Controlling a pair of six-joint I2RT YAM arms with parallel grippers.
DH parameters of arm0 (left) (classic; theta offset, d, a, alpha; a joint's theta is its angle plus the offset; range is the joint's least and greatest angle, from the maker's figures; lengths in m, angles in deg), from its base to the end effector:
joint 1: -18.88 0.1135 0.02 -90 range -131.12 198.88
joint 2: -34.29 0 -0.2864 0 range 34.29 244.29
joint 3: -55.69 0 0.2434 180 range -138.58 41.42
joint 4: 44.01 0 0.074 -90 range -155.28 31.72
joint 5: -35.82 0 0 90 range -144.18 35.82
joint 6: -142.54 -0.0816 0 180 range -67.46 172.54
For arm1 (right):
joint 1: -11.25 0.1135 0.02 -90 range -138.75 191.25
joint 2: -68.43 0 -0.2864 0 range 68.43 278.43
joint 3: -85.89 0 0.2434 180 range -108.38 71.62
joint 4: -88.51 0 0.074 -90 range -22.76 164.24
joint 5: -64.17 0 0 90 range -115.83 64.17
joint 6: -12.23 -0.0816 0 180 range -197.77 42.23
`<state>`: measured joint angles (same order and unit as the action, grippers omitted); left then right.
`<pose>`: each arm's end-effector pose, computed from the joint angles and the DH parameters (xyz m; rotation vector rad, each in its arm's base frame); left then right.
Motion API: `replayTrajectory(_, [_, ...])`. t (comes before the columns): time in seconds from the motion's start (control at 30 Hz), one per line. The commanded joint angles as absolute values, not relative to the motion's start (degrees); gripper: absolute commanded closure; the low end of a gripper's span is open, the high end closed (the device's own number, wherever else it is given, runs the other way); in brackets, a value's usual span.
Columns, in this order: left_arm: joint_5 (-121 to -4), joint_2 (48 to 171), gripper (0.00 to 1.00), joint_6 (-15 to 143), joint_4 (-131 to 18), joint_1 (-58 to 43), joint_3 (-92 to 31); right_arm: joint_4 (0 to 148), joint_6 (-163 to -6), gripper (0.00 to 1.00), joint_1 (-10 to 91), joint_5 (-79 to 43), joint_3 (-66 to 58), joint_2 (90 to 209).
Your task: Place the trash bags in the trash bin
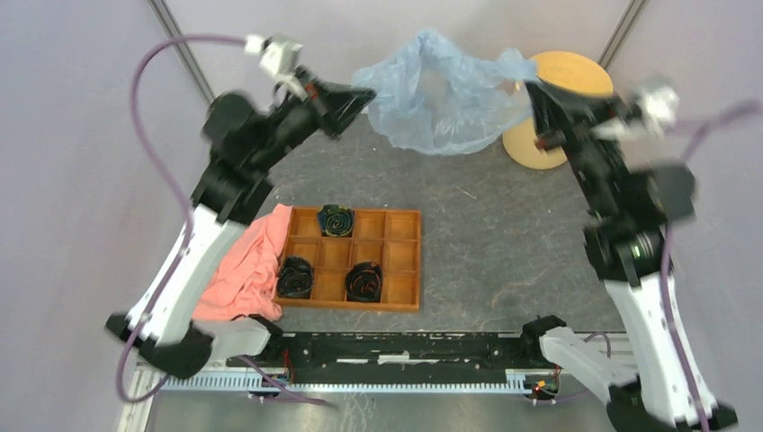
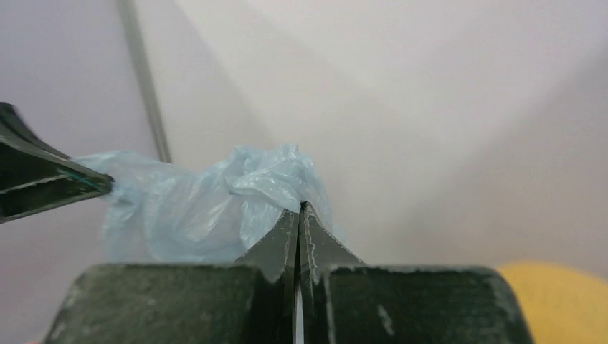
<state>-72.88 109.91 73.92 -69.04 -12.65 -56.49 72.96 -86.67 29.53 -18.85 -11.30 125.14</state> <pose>0.2357 -0.1753 0.5662 0.4121 1.3934 -0.9871 0.1759 0.0685 0.5762 -0.2031 1.1343 0.4905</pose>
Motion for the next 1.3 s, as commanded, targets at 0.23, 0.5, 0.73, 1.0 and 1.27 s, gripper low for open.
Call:
replayTrajectory(0.23, [-56.8,103.76,0.98,80.63,-65.45,-12.02,-12.82,91.09,-95.77,0.99,29.91,-20.41,45.62,112.56])
replayTrajectory(0.5, [-70.13,120.11,0.98,77.4,-77.17,-10.33,-55.12,76.25,-91.17,0.99,29.84,-21.47,3.03,127.18])
replayTrajectory(0.73, [-81.98,109.85,0.98,84.47,-52.62,-11.83,-66.86,85.09,-90.28,0.99,29.88,-10.64,-17.59,122.76])
replayTrajectory(1.0, [-50.47,104.92,0.98,79.23,-70.77,-11.19,-35.16,81.19,-88.42,0.99,29.86,-31.88,15.14,119.48])
replayTrajectory(1.27, [-75.56,111.14,0.98,88.77,-62.83,-7.4,-14.32,80.02,-98.9,0.99,30.5,-21.5,36.71,121.28])
